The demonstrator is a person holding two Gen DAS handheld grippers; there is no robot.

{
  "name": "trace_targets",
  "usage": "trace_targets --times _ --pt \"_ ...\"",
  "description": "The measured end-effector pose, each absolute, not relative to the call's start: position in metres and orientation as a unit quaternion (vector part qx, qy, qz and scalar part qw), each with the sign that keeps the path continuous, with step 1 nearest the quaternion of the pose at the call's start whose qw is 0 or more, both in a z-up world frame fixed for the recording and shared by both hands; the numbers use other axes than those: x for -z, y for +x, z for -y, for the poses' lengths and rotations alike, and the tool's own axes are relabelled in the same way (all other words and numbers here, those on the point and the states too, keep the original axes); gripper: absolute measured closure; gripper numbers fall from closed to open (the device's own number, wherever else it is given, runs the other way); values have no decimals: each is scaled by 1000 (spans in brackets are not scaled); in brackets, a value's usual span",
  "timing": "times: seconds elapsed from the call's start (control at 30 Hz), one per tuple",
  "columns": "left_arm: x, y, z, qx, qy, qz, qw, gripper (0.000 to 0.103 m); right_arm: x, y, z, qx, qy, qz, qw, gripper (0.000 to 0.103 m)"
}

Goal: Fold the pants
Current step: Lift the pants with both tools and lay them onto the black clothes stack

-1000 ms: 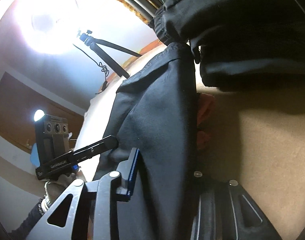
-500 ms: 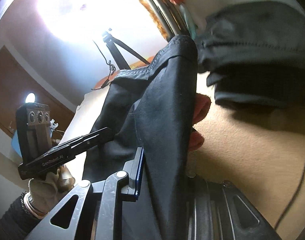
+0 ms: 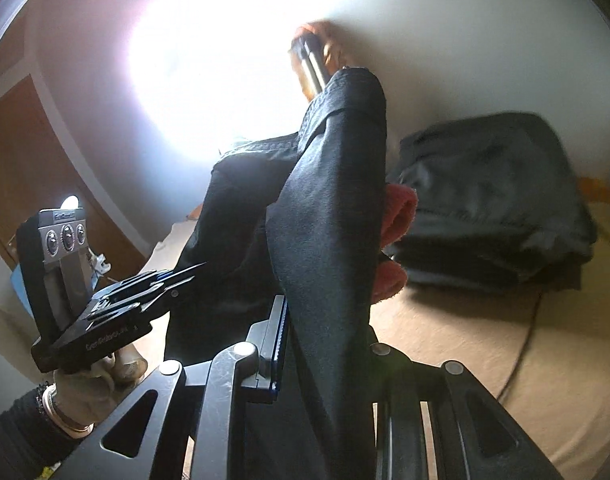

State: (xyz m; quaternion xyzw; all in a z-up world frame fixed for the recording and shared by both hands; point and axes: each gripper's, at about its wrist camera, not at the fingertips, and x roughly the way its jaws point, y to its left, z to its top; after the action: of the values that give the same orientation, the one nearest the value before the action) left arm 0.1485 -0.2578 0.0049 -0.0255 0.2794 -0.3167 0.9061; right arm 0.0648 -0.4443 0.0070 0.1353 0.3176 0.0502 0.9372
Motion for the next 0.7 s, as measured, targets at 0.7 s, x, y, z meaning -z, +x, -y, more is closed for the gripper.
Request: trace_targets --times 0.7 --pt "-51 189 334 356 4 -238 903 92 -49 59 504 5 130 -278 952 81"
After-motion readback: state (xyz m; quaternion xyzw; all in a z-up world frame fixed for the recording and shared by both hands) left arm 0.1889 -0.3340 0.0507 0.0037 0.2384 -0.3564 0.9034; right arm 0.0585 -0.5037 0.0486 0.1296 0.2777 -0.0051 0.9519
